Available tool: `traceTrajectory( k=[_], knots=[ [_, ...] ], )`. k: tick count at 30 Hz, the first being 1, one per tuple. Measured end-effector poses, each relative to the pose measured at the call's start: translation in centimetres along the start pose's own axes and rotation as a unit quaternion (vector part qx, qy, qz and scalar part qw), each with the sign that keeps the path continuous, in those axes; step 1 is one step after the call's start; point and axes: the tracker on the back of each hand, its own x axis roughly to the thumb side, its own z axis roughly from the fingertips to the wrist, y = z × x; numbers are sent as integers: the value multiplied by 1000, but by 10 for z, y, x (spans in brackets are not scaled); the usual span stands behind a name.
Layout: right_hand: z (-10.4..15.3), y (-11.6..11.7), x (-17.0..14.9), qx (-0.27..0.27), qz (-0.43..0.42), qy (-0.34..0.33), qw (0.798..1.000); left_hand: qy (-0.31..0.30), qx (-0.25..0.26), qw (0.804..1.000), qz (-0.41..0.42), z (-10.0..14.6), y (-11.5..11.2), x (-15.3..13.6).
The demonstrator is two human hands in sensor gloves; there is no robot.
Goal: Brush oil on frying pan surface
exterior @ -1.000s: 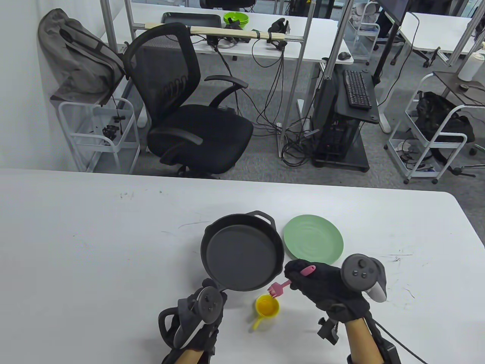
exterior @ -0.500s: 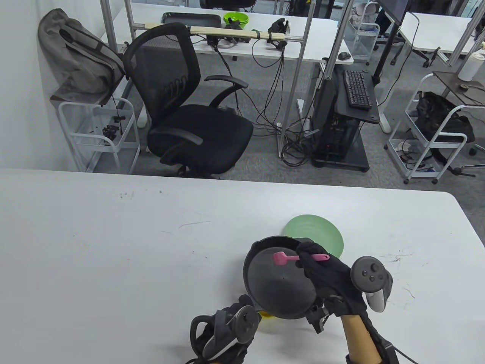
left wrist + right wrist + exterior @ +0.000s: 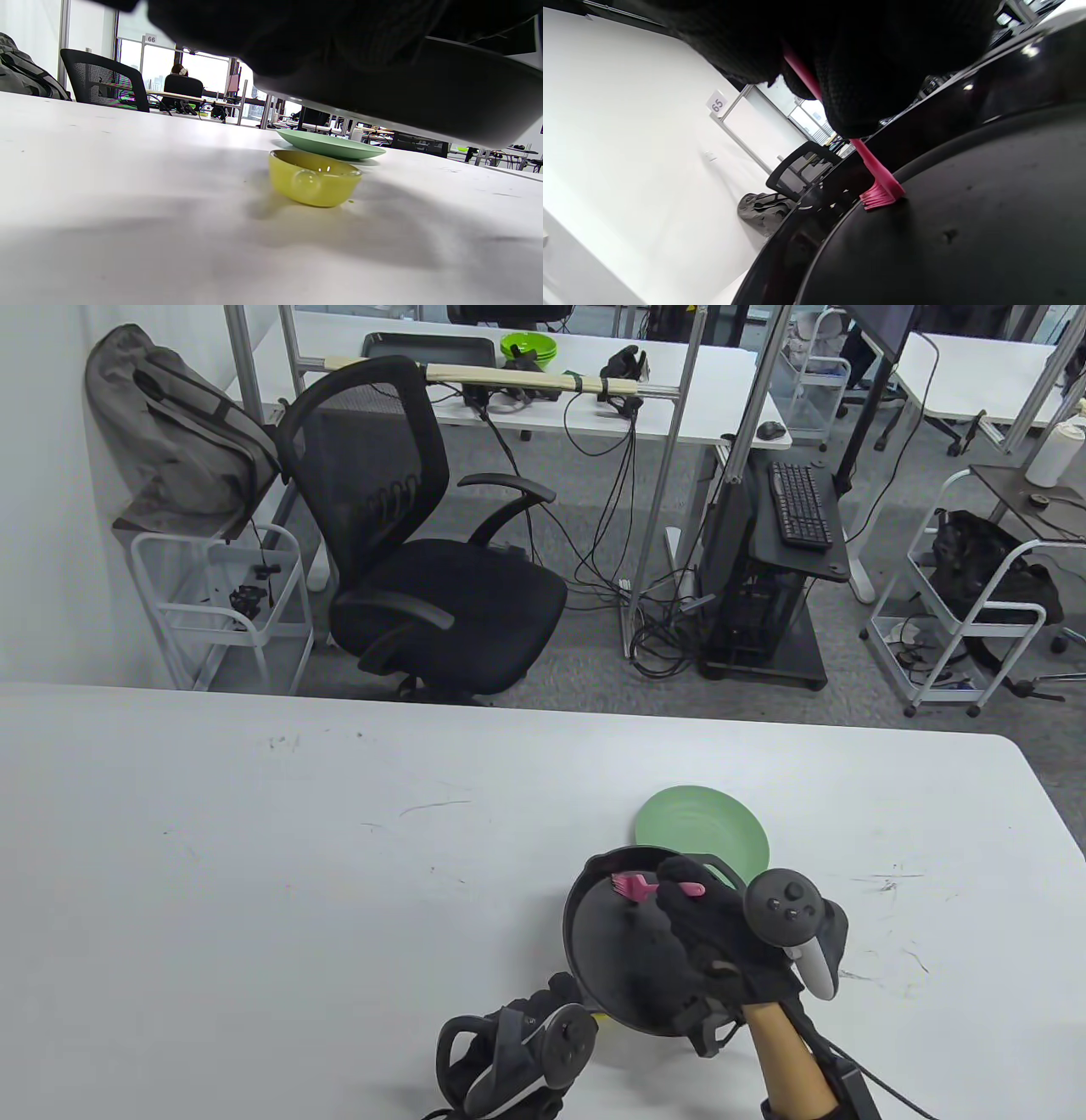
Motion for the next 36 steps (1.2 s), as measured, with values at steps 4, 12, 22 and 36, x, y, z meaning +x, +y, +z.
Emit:
traceTrajectory(
  k=[4, 12, 22, 36],
  knots=[
    [2, -9, -1, -23, 42, 17, 999, 7, 2, 1000, -1, 0, 2, -3],
    [5, -21, -3, -43, 109, 33, 993, 29, 6, 1000, -3, -2, 6, -12],
    [17, -32, 15, -108, 102, -20, 989, 53, 10, 999, 4, -3, 8, -24],
    [1, -2, 2, -30, 46, -6, 998, 10, 20, 999, -26, 1, 5, -3]
  ],
)
